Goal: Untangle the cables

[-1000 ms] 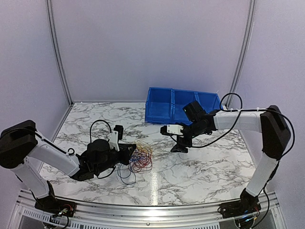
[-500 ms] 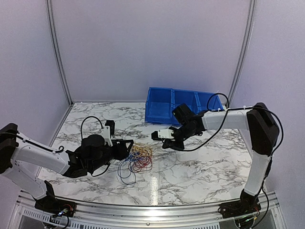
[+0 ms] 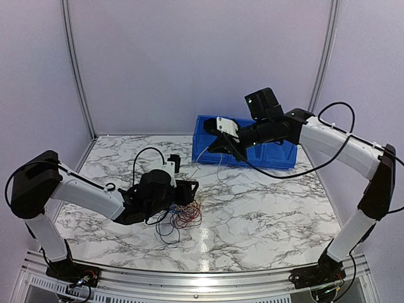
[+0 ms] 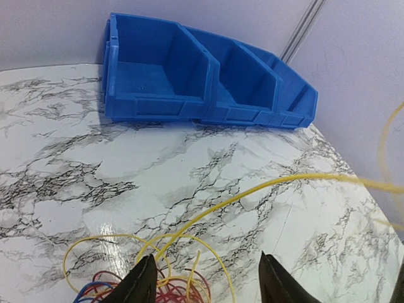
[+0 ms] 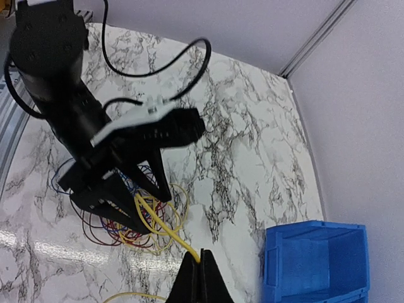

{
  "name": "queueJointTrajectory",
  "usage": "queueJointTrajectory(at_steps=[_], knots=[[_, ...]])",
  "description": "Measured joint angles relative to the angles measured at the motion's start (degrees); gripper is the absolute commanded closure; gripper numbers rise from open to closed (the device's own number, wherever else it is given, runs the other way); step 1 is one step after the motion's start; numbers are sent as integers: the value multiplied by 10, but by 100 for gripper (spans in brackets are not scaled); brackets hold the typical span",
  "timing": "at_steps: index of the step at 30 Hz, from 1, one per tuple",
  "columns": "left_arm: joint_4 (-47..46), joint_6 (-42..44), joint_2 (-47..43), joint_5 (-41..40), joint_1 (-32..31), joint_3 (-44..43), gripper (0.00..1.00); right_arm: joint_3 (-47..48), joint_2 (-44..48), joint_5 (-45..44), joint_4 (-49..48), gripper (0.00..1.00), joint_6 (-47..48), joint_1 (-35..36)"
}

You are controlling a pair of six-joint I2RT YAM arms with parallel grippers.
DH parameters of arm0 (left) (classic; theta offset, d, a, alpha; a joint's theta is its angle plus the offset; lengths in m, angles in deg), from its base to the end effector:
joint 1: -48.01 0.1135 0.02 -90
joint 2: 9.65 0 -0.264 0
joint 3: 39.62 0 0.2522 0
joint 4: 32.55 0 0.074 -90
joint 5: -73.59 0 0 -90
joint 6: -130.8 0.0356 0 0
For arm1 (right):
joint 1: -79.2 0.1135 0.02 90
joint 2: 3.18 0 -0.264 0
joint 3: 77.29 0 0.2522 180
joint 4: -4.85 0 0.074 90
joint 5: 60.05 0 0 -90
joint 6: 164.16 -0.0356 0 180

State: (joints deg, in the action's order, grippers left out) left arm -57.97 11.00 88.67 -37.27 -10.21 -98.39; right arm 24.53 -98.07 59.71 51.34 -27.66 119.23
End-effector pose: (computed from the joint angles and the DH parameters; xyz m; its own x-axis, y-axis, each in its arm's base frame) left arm 0.1986 -0.2965 0.1879 -0.4160 -0.2104 -0.8847 0.4676 0.7849 -0.4065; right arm 0.2748 0.2539 0.3402 0.2819 -0.5856 -0.7600 -0.9398 -0.0090 -0.3416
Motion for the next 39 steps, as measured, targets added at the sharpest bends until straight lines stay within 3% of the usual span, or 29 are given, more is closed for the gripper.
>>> queueJointTrajectory(at_steps=[7, 17, 22, 26, 33, 39], knots=[[-18, 6, 87, 42, 24, -49, 71, 121, 18, 54, 47, 100, -21, 0], [-97, -32, 165, 116, 57, -58, 78, 382, -9, 87, 105, 100, -41, -26], [-130, -46, 172, 133, 57, -63, 73, 459, -47, 123, 105, 100, -91, -96], [-141, -55, 175, 136, 57, -62, 60, 485, -58, 157, 93, 100, -139, -143], [-149, -70, 169, 122, 57, -41, 45, 491, -57, 203, 72, 100, -191, -163], [-94, -80, 118, 61, 62, -25, 45, 491, -54, 241, 52, 100, -241, -201]])
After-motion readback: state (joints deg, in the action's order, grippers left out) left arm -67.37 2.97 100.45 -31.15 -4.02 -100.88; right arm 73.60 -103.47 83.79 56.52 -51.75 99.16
